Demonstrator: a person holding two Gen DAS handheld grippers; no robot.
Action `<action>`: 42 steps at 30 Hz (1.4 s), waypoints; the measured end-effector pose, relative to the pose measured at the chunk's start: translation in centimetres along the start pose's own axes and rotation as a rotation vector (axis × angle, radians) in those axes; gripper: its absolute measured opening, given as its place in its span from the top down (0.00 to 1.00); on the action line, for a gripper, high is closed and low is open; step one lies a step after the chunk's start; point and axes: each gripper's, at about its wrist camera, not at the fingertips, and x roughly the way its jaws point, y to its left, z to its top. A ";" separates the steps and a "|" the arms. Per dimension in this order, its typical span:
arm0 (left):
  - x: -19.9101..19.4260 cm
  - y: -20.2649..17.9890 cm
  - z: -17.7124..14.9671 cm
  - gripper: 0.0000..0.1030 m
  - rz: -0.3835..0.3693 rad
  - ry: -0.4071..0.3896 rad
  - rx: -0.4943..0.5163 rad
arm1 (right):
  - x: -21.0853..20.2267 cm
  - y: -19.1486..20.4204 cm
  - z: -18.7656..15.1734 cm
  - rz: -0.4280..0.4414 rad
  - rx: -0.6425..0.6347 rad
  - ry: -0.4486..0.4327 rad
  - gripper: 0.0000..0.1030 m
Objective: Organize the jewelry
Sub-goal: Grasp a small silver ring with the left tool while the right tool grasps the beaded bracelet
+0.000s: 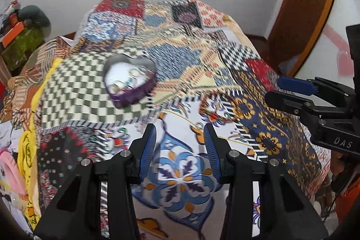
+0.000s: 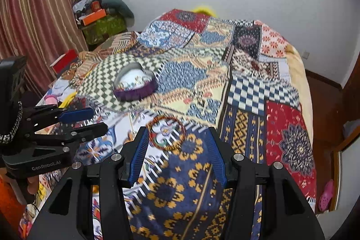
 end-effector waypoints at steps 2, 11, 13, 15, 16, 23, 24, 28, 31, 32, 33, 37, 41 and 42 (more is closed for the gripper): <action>1.1 -0.7 -0.3 0.58 -0.006 0.019 0.015 | 0.4 -0.4 -0.6 0.005 0.009 0.014 0.53; 3.9 -1.7 -0.3 0.80 -0.051 0.055 0.041 | 2.4 -1.5 -2.5 0.052 0.025 0.079 0.53; 4.3 -1.8 -0.1 0.84 -0.051 0.057 0.048 | 2.7 -1.5 -2.7 0.058 0.027 0.086 0.53; 4.7 -1.9 0.0 0.84 -0.050 0.057 0.054 | 3.1 -1.5 -2.8 0.065 0.023 0.092 0.53; 4.8 -1.9 0.0 0.84 -0.050 0.057 0.057 | 3.3 -1.4 -2.8 0.067 0.021 0.096 0.53; 5.3 -1.5 -0.2 0.85 -0.068 0.039 0.057 | 4.1 -0.9 -2.7 0.063 -0.001 0.084 0.53; 5.3 -1.5 -0.2 0.87 -0.069 0.034 0.059 | 4.2 -0.9 -2.7 0.063 0.001 0.081 0.53; 5.4 -1.4 -0.4 0.91 -0.078 0.015 0.067 | 4.6 -0.9 -2.4 0.064 0.010 0.072 0.53; 5.3 -1.5 -0.5 0.91 -0.075 0.004 0.067 | 4.9 -0.7 -2.2 0.066 0.007 0.071 0.53; 5.3 -1.5 -0.5 0.91 -0.073 0.000 0.066 | 5.0 -0.6 -2.1 0.068 0.003 0.072 0.53; 5.1 -1.5 -0.6 0.91 -0.071 -0.003 0.065 | 5.1 -0.5 -2.0 0.069 -0.001 0.071 0.53; 4.6 -1.4 -0.9 0.91 -0.078 -0.016 0.051 | 5.5 0.1 -1.7 0.074 -0.018 0.072 0.53; 3.9 -1.1 -1.4 0.91 -0.074 -0.022 0.047 | 5.8 0.8 -1.6 0.070 -0.051 0.067 0.63; 3.9 -1.1 -1.4 0.91 -0.072 -0.022 0.046 | 5.9 0.9 -1.6 0.074 -0.060 0.068 0.67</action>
